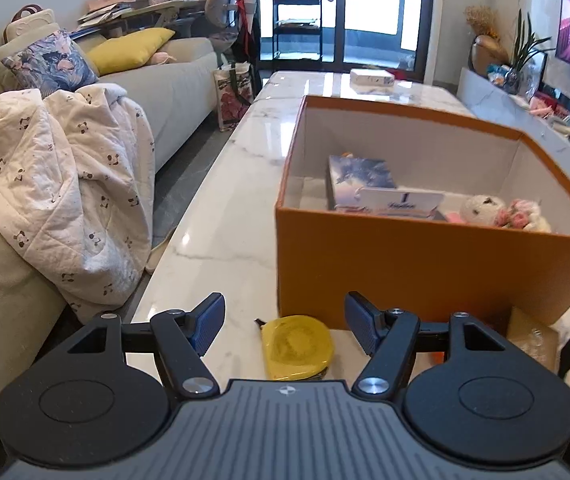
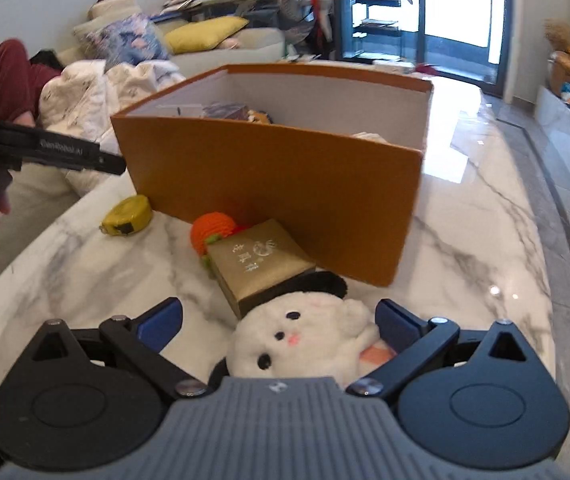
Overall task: Organize objects
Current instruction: 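Move the left tool to the yellow tape measure while the right tool approaches the panda plush, then close the left tool on the tape measure while the right tool grasps the panda plush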
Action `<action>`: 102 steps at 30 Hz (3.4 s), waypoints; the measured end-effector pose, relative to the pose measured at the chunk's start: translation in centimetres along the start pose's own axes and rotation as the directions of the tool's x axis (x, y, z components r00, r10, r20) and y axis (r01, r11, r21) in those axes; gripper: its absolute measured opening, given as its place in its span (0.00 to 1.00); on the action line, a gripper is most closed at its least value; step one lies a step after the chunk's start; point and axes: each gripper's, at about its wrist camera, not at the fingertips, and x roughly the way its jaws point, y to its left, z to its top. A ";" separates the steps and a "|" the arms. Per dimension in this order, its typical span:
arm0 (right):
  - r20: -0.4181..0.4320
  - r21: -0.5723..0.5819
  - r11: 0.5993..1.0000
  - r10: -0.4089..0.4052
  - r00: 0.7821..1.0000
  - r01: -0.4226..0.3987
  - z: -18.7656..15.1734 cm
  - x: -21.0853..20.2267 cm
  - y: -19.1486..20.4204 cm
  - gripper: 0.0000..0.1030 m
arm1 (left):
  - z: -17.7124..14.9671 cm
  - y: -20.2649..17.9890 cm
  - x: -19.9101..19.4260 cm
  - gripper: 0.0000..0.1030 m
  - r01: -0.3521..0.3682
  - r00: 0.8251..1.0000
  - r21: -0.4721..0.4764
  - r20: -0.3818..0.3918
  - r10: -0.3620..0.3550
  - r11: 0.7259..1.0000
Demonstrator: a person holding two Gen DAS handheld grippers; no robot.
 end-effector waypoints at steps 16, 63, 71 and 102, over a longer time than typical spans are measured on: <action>0.010 0.041 0.999 0.013 1.000 -0.014 1.1 0.4 -0.1 0.99 | -1.0 -0.2 5.0 0.80 -0.027 0.996 -0.019 -0.082 0.025 0.999; -0.047 0.069 0.995 -0.072 0.996 0.075 -0.7 2.3 -0.8 0.99 | -4.8 -3.8 3.0 0.72 0.121 0.990 0.033 -0.082 -0.118 0.992; 0.061 -0.002 0.995 -0.096 0.993 0.097 -2.7 2.4 -0.6 0.99 | -5.1 -4.9 2.9 0.72 0.113 0.992 0.078 -0.061 -0.108 0.991; 0.028 0.099 0.994 -0.053 0.998 0.050 -2.5 3.0 -1.9 0.92 | -4.5 -4.5 3.2 0.68 0.092 0.994 0.083 -0.070 -0.086 0.992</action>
